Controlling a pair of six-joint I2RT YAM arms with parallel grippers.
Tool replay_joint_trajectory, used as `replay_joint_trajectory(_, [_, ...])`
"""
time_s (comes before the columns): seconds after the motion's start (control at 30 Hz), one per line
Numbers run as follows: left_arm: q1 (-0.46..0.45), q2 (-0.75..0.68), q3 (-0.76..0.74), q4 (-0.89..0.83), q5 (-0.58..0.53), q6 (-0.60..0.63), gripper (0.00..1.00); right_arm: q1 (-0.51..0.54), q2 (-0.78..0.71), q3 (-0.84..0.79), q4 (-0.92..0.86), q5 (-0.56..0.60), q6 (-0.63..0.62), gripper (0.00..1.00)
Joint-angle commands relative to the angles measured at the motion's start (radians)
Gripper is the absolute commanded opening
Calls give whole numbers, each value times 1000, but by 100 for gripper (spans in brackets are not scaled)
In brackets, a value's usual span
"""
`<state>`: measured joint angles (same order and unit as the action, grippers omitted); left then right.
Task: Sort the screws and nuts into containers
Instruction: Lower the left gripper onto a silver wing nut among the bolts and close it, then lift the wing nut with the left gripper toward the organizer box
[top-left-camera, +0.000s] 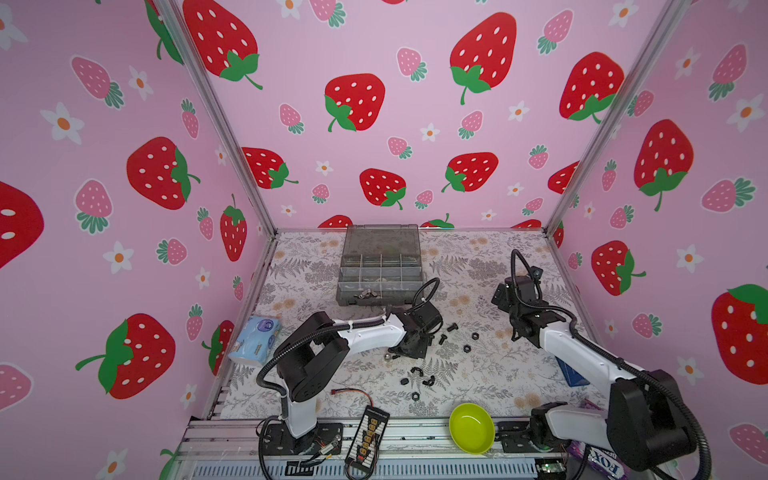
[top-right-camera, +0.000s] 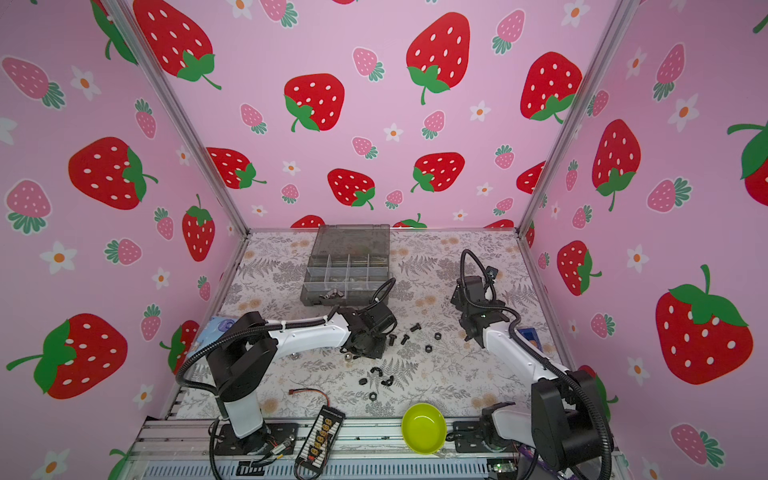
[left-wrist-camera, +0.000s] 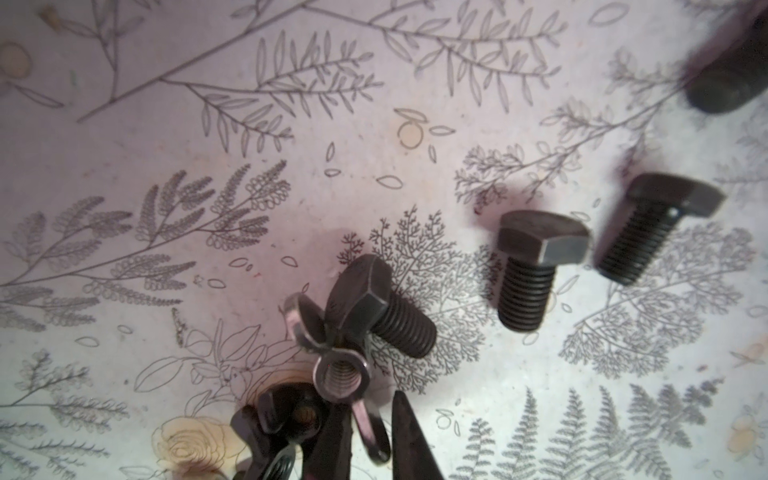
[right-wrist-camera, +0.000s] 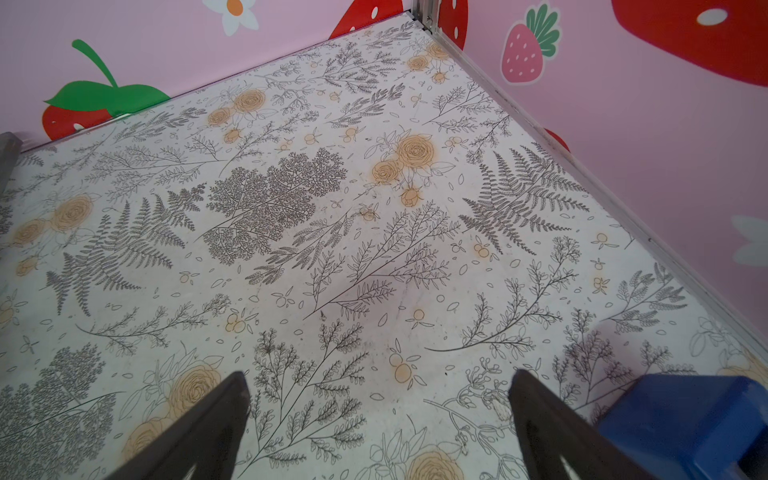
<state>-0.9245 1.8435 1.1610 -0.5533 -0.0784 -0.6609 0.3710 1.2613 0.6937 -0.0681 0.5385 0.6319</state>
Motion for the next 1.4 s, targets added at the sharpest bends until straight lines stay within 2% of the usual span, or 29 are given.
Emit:
replay_joint_trajectory(0.0, [3, 31, 47, -43, -41, -11, 14, -1, 3, 3, -1, 16, 6, 100])
replay_joint_trajectory(0.3, [3, 30, 58, -71, -101, -19, 0, -1, -14, 1, -5, 17, 1, 100])
replay_joint_trajectory(0.63, [5, -52, 88, -81, -216, 21, 0, -1, -44, -12, 1, 17, -3, 100])
replay_joint_trajectory(0.83, [49, -110, 134, -91, -285, 60, 0, -1, -50, -16, 8, 3, -3, 100])
replay_joint_trajectory(1.03, [166, -174, 120, -85, -304, 90, 0, -1, -53, -16, 6, -4, -1, 100])
replay_joint_trajectory(1.37, [450, -243, 95, -110, -274, 220, 0, -1, -42, -13, 13, -16, 0, 100])
